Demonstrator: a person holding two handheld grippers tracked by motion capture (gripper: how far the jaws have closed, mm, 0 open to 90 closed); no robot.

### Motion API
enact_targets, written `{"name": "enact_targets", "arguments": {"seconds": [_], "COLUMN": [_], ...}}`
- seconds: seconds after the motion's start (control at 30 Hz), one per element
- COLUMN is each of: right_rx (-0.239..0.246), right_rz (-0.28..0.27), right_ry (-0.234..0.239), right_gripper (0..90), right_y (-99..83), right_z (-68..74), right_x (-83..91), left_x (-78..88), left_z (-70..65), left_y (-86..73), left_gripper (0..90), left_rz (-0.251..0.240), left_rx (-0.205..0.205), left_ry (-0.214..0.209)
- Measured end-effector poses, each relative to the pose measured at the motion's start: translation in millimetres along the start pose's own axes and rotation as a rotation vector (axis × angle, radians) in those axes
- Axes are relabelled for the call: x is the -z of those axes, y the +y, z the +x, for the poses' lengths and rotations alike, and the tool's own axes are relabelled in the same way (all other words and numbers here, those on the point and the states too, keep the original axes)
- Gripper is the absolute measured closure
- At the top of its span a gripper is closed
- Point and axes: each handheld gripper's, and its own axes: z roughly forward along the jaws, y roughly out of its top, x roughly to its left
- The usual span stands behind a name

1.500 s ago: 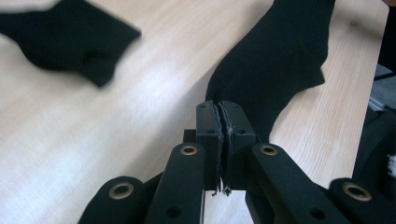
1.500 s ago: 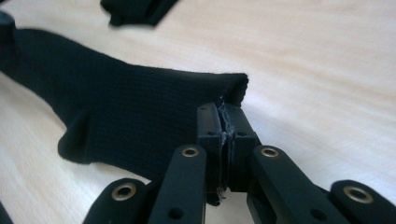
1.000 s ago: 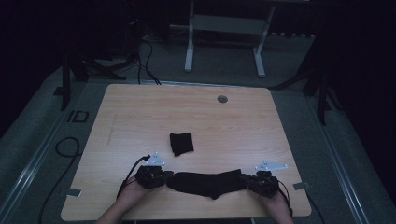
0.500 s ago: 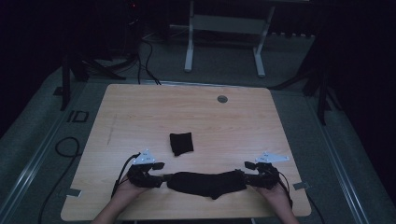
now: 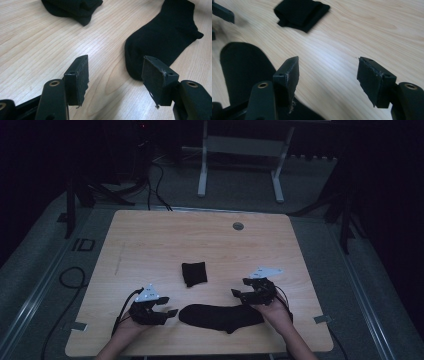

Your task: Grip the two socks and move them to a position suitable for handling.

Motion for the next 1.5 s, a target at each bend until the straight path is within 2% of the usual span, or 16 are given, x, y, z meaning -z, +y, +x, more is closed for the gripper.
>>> {"name": "enact_targets", "arguments": {"seconds": [0.17,0.27,0.37,0.43,0.73,0.87,1.03,1.17,1.27,1.33,1.4,1.5], "right_rx": [0.022,0.045,0.051,0.066,0.062,0.05,0.052,0.054,0.067,0.079,0.085,0.082], "right_rz": [0.014,0.029,0.029,0.03,0.047,0.064,0.096,0.129,0.182,0.207,0.208,0.215], "right_ry": [0.032,0.041,0.041,0.045,0.063,0.075,0.09,0.073,0.059,0.046,0.042,0.058], "right_gripper": [31.6,31.6,31.9,32.8,41.0,41.4,38.9,36.9,37.9,43.0,48.9,67.4], "right_y": [15.8,27.7,31.3,44.6,76.1,88.7,99.5,102.3,98.5,95.5,93.7,94.2], "right_z": [9.2,15.1,16.5,21.6,31.0,36.3,46.2,49.1,48.2,47.7,47.2,46.7], "right_x": [-19.5,-32.1,-35.2,-46.8,-84.6,-102.9,-125.5,-141.0,-152.7,-157.4,-158.0,-156.7], "left_x": [1.1,-0.3,-0.5,-1.0,0.0,1.3,1.0,1.9,2.1,2.1,2.2,1.9], "left_z": [0.1,-1.0,-1.1,-1.5,1.4,1.7,1.7,1.5,2.5,2.8,3.1,3.3], "left_y": [-3.0,-4.8,-5.3,-6.0,-7.1,-7.1,-7.3,-7.3,-7.6,-7.5,-7.0,-6.1], "left_gripper": [38.8,38.8,38.9,38.9,38.8,38.8,38.8,38.8,38.9,38.8,38.8,38.8], "left_rz": [-0.002,0.016,0.014,0.016,0.005,-0.004,-0.007,-0.005,-0.006,-0.006,-0.007,-0.01], "left_rx": [-0.004,-0.008,-0.007,-0.003,0.017,0.024,0.027,0.026,0.027,0.028,0.029,0.03], "left_ry": [-0.012,-0.009,-0.015,-0.019,-0.021,-0.016,-0.02,-0.021,-0.02,-0.02,-0.021,-0.02]}}
